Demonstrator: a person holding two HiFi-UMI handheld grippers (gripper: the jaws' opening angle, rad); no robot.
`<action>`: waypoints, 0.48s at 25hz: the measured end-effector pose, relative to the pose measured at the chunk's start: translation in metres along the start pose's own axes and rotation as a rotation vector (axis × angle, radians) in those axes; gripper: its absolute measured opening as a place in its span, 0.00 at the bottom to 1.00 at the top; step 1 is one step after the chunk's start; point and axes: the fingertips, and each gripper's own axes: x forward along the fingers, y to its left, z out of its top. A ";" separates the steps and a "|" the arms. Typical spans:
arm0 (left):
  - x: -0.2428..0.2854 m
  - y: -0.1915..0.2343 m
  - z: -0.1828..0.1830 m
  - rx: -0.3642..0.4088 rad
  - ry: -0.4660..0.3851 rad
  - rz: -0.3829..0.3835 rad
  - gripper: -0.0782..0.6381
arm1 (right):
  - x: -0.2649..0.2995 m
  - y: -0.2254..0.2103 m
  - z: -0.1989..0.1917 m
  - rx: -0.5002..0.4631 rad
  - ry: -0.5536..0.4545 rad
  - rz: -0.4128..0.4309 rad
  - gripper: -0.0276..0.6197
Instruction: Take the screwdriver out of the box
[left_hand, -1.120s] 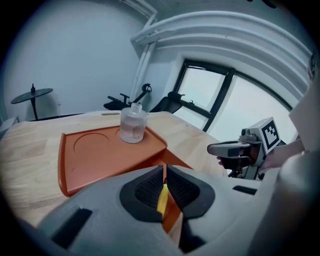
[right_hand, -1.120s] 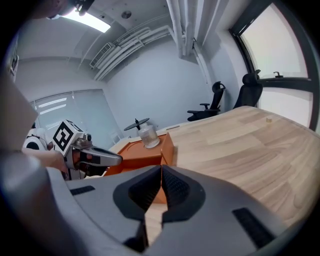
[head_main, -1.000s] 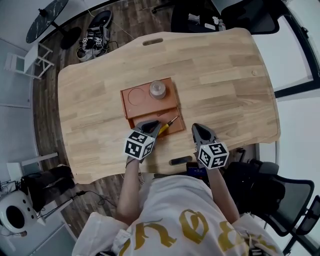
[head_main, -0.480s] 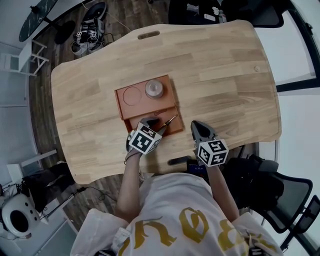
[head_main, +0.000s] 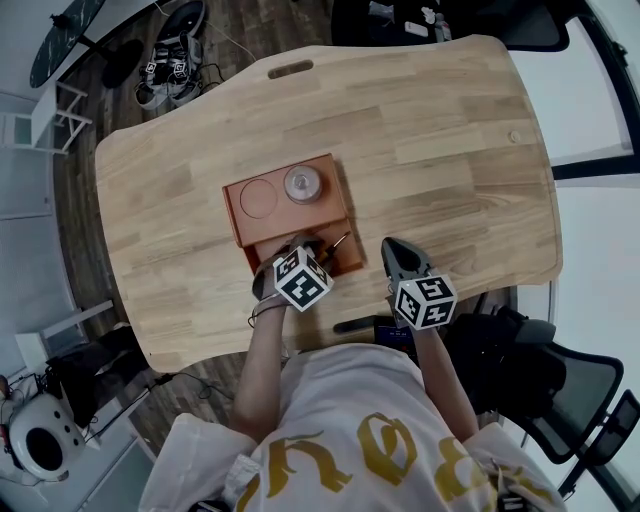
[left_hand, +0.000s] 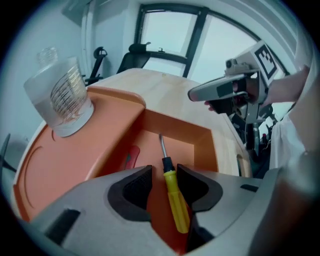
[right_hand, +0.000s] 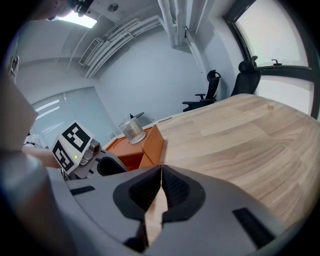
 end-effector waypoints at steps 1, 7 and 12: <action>0.002 0.001 -0.001 0.028 0.015 0.018 0.32 | 0.001 0.000 0.001 -0.001 0.001 0.002 0.06; 0.003 0.008 -0.002 0.028 0.014 0.078 0.26 | 0.006 0.000 0.003 -0.005 0.005 0.011 0.06; 0.004 0.011 -0.002 0.017 0.023 0.088 0.22 | 0.006 0.000 0.003 -0.007 0.004 0.018 0.06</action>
